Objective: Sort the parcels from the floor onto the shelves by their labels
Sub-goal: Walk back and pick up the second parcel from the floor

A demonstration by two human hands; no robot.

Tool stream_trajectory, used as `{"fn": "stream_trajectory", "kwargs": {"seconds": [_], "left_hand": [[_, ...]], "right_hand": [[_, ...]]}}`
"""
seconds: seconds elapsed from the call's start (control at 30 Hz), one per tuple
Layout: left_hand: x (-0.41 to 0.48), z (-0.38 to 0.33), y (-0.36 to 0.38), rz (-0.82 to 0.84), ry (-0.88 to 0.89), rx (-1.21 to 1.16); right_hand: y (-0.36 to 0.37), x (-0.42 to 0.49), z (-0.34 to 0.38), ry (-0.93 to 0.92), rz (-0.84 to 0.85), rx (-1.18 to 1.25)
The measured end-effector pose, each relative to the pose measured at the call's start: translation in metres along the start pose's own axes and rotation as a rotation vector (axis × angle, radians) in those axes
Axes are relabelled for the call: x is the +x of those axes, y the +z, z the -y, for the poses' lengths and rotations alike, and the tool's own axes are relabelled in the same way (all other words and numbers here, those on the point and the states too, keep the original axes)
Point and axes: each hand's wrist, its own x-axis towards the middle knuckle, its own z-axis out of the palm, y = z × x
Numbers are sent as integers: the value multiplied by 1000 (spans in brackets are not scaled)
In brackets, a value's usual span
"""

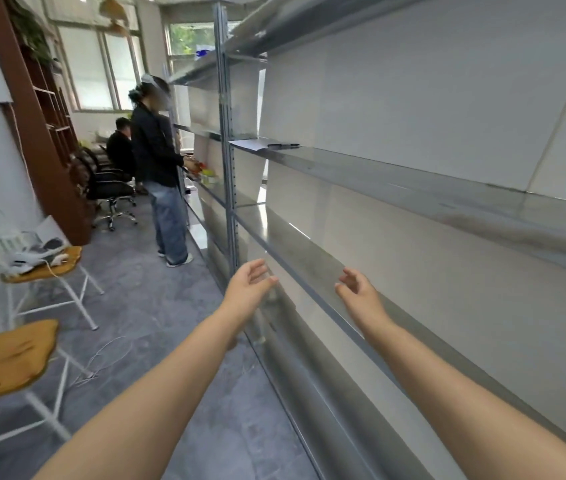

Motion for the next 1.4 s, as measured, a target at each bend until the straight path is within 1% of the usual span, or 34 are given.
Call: {"fn": "stream_trajectory", "kwargs": {"seconds": [0.23,0.47,0.6,0.77,0.87,0.97,1.13,1.3,1.4], "left_hand": [[44,25,-74,-37,-20,29],[71,49,-127,-164,-89,5],[97,54,-147,-229,-97,21],[145,53,-165,-324,-83,23],[176,55,-173,-349,-79,40],[199,63,-177,-389,-80,49],[227,82,-189,-442,-153,50],[272,95,-218,-467,-165,67],[309,101,-239,-470,-158,68]], "right_hand": [[85,41,7,3,60,34],[154,80,1,2,185,-5],[185,114,0,-16,267,-13],[216,171,5,-69,309,-33],[231,208,11,-92,344,-27],[247,234,8,-83,392,-16],[280,265,-2,-43,465,4],[315,305,-7,-17,485,0],[338,333,-4,-28,467,1]]}}
